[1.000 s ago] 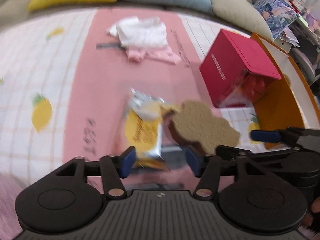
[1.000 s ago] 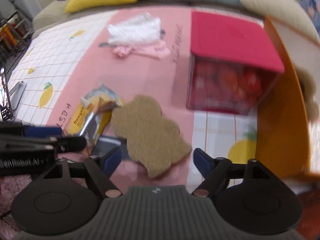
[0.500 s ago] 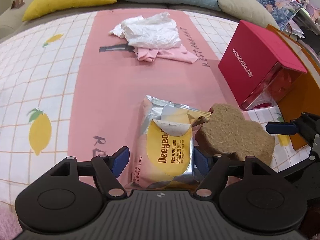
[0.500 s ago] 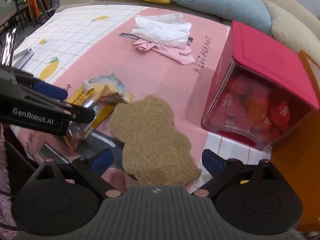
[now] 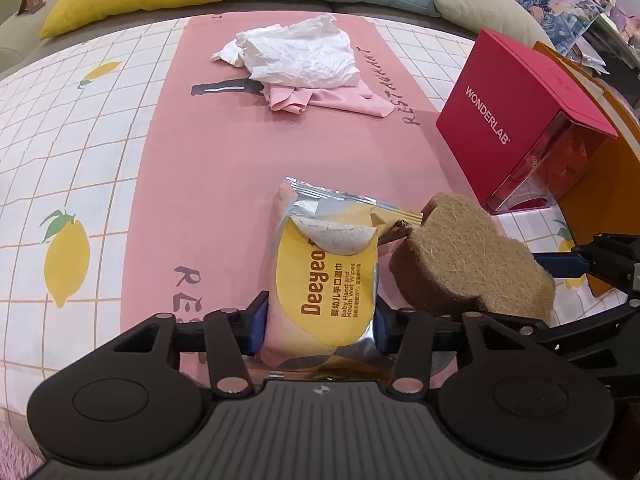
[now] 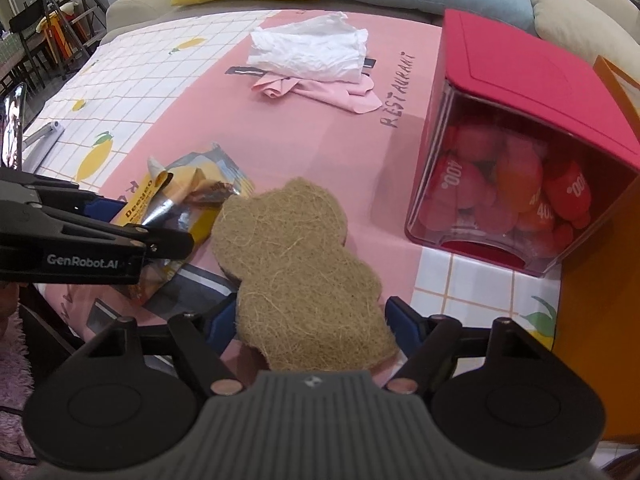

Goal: Organize soft objects
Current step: 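Carry the sponge and snack packet over the white box and release them inside, then withdraw both grippers from the box and move them toward the white tissue, then grasp the white tissue with the left gripper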

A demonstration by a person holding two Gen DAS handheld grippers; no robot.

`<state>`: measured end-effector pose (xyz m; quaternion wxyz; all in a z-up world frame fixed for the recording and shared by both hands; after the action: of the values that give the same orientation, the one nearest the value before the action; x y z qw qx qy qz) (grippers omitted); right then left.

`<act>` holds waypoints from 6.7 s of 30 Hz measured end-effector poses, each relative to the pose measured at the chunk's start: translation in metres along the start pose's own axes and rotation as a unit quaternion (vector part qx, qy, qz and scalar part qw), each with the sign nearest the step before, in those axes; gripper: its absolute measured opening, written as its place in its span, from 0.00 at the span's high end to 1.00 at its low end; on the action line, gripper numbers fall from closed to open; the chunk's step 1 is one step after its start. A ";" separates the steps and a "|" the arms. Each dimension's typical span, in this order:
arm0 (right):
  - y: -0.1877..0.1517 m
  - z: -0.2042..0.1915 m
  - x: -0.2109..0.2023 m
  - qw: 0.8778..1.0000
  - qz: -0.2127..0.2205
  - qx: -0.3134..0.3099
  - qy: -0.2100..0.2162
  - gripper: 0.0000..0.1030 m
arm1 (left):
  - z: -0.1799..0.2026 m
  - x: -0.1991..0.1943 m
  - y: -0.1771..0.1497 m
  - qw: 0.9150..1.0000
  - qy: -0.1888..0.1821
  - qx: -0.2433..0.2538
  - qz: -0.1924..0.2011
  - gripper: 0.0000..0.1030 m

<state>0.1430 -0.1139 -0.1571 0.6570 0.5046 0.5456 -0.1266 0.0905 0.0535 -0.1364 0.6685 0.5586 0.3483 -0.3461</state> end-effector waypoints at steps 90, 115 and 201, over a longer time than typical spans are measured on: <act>0.040 0.277 -0.099 0.958 0.045 0.116 -0.258 0.16 | 0.297 0.040 0.208 0.983 -0.127 0.133 -0.020 0.52; 0.005 0.276 -0.105 0.938 0.041 0.264 -0.220 0.78 | 0.243 -0.025 0.144 0.984 -0.130 0.120 0.026 0.68; 0.159 -0.010 0.075 0.993 0.062 0.029 -0.096 0.30 | -0.052 0.035 0.156 0.984 0.023 0.062 0.166 0.19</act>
<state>0.2794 -0.0045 -0.1354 0.6983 0.5415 0.4437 -0.1495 0.2372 0.1236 -0.0947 0.6724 0.6570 0.2437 -0.2385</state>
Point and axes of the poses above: each gripper's, at about its wrist camera, not at the fingertips, and x roughly the way its jaws point, z to its right, y to its top, the point moved 1 cm from there along x, roughly the way its jaws point, and after that the axes turned 2 degrees about z, right-handed, at the moved point
